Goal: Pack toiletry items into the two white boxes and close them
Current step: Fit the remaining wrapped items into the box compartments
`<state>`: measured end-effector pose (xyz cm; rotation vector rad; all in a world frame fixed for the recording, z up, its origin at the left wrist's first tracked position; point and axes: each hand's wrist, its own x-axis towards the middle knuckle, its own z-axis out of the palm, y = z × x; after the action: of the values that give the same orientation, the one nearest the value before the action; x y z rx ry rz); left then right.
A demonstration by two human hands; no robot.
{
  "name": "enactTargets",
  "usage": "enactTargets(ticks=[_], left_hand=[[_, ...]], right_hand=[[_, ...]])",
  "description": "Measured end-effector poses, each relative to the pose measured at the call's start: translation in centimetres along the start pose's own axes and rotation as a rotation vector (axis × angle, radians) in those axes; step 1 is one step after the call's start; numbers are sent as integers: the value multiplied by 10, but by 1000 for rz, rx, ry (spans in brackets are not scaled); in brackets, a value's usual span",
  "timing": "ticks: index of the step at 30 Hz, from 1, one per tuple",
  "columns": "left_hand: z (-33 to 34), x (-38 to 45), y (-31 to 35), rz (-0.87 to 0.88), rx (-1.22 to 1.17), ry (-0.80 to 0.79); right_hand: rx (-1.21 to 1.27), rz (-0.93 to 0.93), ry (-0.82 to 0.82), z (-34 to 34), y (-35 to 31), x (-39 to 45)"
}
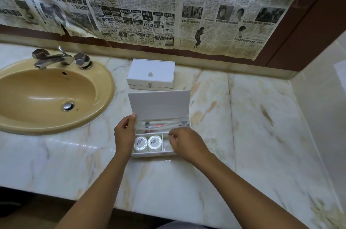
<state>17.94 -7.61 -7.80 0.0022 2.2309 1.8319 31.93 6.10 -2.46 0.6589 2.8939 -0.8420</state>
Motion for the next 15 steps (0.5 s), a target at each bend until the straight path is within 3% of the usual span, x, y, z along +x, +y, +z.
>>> enactTargets(ticks=[3, 5, 11, 15], left_hand=[[0, 0, 0, 1, -1, -3], [1, -1, 1, 3, -3, 0], [0, 0, 0, 10, 2, -4], [1, 0, 0, 10, 5, 1]], right_hand=[[78, 21, 236, -16, 9, 0], [85, 70, 290, -22, 22, 1], [-46, 293, 42, -15, 68, 1], [-211, 261, -23, -4, 81, -3]])
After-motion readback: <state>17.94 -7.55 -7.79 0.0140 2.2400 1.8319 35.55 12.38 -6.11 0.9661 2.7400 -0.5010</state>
